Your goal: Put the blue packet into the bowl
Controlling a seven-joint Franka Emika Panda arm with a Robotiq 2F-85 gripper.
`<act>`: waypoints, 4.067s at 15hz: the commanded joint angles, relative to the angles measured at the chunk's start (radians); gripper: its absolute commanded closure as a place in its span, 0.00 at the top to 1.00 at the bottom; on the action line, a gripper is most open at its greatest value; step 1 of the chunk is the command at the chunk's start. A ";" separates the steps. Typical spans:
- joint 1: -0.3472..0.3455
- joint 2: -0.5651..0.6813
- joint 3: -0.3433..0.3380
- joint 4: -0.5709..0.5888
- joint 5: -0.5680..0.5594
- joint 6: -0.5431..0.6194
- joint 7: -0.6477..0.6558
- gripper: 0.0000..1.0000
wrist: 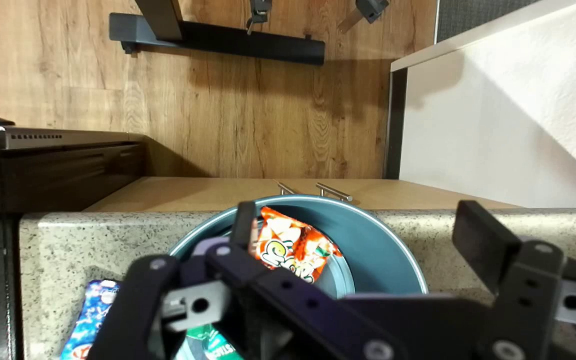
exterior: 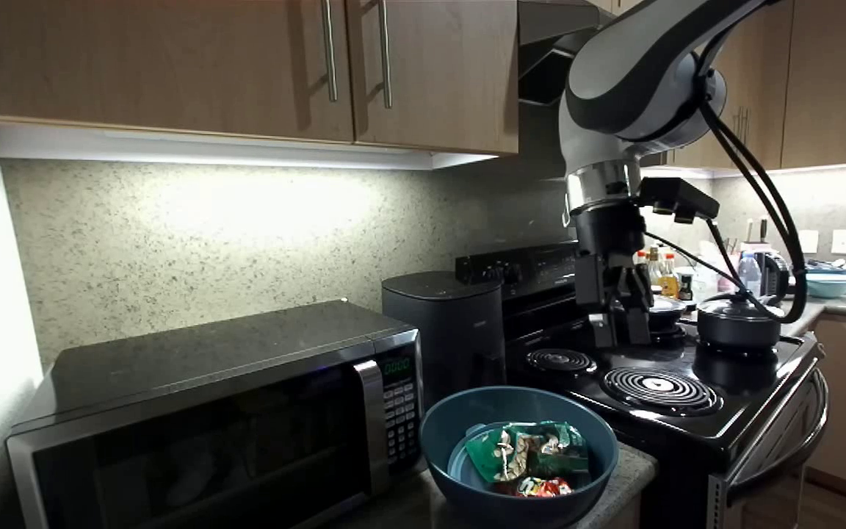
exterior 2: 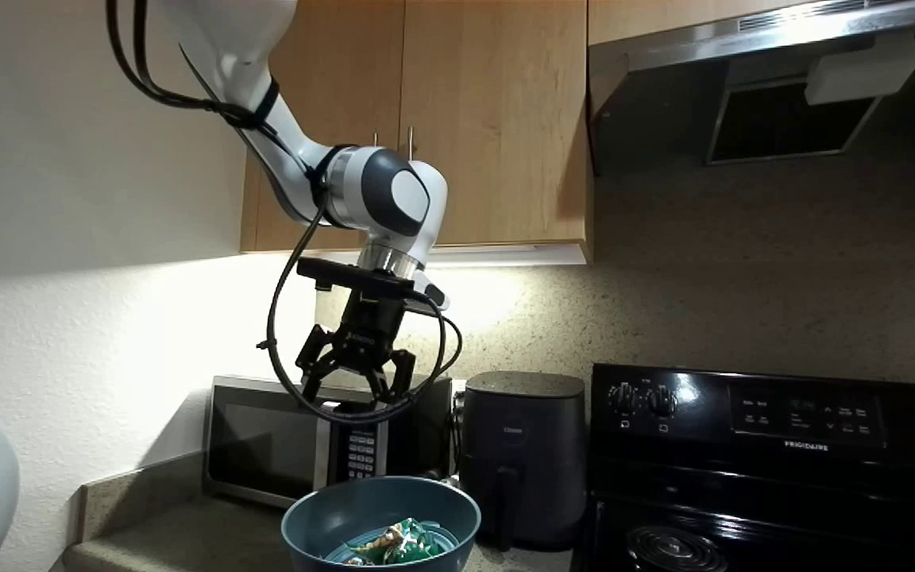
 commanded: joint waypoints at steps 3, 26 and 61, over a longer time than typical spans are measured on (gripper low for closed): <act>-0.020 0.083 0.009 0.065 0.098 0.134 0.032 1.00; -0.122 0.283 -0.066 0.044 0.087 0.627 0.579 1.00; -0.229 0.588 -0.112 0.133 0.280 0.598 0.620 1.00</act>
